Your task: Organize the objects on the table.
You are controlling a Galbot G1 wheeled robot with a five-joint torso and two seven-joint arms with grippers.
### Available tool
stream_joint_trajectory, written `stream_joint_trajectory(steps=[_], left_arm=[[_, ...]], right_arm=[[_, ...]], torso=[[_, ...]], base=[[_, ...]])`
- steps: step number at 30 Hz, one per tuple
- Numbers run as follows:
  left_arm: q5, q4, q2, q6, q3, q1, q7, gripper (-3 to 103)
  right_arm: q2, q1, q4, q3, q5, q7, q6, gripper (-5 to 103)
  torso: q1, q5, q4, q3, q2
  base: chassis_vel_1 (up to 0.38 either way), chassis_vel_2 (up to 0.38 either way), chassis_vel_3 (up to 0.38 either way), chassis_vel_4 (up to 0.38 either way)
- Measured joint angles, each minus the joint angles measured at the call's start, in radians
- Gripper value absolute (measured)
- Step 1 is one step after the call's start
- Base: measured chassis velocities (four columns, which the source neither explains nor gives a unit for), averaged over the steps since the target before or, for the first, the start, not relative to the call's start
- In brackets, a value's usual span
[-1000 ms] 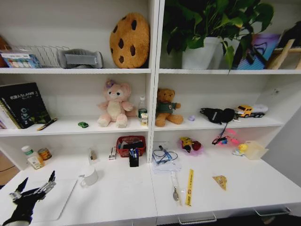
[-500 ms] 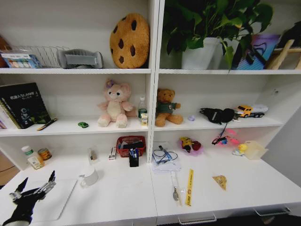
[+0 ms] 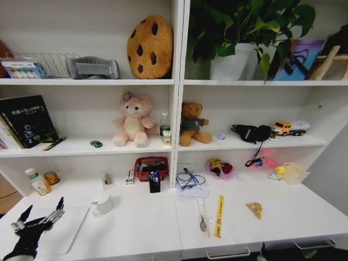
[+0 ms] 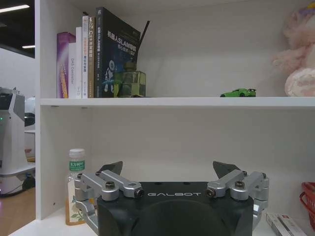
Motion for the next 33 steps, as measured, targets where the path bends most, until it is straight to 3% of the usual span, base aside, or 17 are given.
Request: stream_joint_trajectory(steps=[1, 4, 10, 22, 33], left_arm=[[0.000, 0.000, 0.000, 0.000, 0.000, 0.000, 0.000, 100], [0.000, 0.000, 0.000, 0.000, 0.000, 0.000, 0.000, 100], [0.000, 0.000, 0.000, 0.000, 0.000, 0.000, 0.000, 100], [0.000, 0.000, 0.000, 0.000, 0.000, 0.000, 0.000, 100], [0.000, 0.000, 0.000, 0.000, 0.000, 0.000, 0.000, 100]], right_arm=[[0.000, 0.000, 0.000, 0.000, 0.000, 0.000, 0.000, 100], [-0.072, 0.188, -0.024, 0.029, 0.118, 0.004, -0.199, 100], [-0.135, 0.351, -0.168, 0.013, 0.201, 0.018, -0.290, 100], [-0.227, 0.559, -0.425, -0.037, 0.240, 0.024, -0.311, 101], [-0.241, 0.588, -0.481, -0.070, 0.251, 0.039, -0.313, 59]], torso=[[0.000, 0.0000, 0.0000, 0.000, 0.000], [0.000, -0.0006, 0.0001, 0.000, 0.000], [0.000, -0.0001, -0.0002, 0.000, 0.000], [0.000, -0.0003, -0.0001, 0.000, 0.000], [0.000, -0.0002, -0.0002, 0.000, 0.000]], base=[[0.000, 0.000, 0.000, 0.000], [0.000, 0.000, 0.000, 0.000], [0.000, 0.000, 0.000, 0.000], [0.000, 0.000, 0.000, 0.000], [0.000, 0.000, 0.000, 0.000]])
